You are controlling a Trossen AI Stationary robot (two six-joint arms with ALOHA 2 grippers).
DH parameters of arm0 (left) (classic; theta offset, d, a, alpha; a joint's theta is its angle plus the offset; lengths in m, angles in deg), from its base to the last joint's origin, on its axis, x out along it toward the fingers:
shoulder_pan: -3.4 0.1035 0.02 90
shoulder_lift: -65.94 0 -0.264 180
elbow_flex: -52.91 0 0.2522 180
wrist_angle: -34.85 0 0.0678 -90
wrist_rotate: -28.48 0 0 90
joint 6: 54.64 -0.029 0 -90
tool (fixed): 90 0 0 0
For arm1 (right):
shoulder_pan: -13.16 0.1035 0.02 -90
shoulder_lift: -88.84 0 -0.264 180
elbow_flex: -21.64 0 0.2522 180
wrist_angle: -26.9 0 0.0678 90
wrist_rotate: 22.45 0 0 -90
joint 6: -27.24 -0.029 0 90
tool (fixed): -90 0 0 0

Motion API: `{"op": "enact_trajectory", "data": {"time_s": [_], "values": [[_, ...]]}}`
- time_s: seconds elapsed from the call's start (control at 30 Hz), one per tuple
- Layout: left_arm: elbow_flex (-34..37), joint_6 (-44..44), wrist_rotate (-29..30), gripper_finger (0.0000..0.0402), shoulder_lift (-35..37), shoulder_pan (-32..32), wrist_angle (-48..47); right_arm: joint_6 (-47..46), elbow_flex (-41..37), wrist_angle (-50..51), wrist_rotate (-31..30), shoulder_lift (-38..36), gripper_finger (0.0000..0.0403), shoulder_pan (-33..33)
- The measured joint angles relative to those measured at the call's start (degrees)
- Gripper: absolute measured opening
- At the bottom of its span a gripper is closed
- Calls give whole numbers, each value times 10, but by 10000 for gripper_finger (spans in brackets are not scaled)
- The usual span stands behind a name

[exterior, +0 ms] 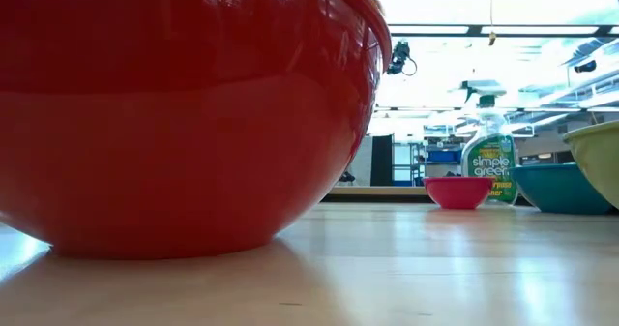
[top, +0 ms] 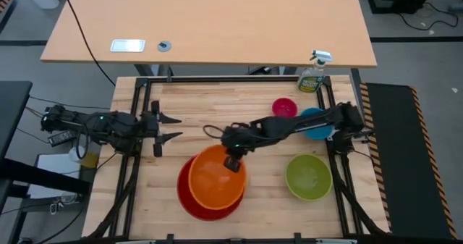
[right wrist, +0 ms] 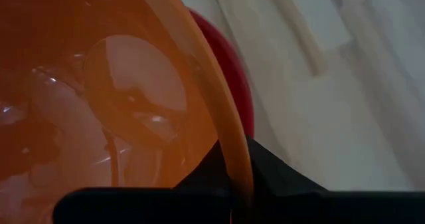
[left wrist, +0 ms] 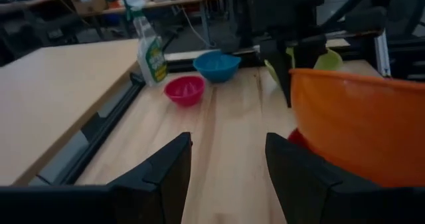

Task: Nest bowls inside each other
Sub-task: Stack the orange bowl into the large red bowl

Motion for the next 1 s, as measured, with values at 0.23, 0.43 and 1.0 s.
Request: {"op": "enact_trajectory", "data": {"time_s": [0.23, 0.43, 1.0], "values": [[0, 1, -28, 196, 0, 0, 4, 29, 76, 26, -4, 94, 27, 0], [0, 1, -28, 196, 0, 0, 4, 53, 85, 65, 25, 120, 33, -5], [0, -9, -28, 196, -2, 0, 3, 67, 146, 244, 13, 112, 175, -10]]}}
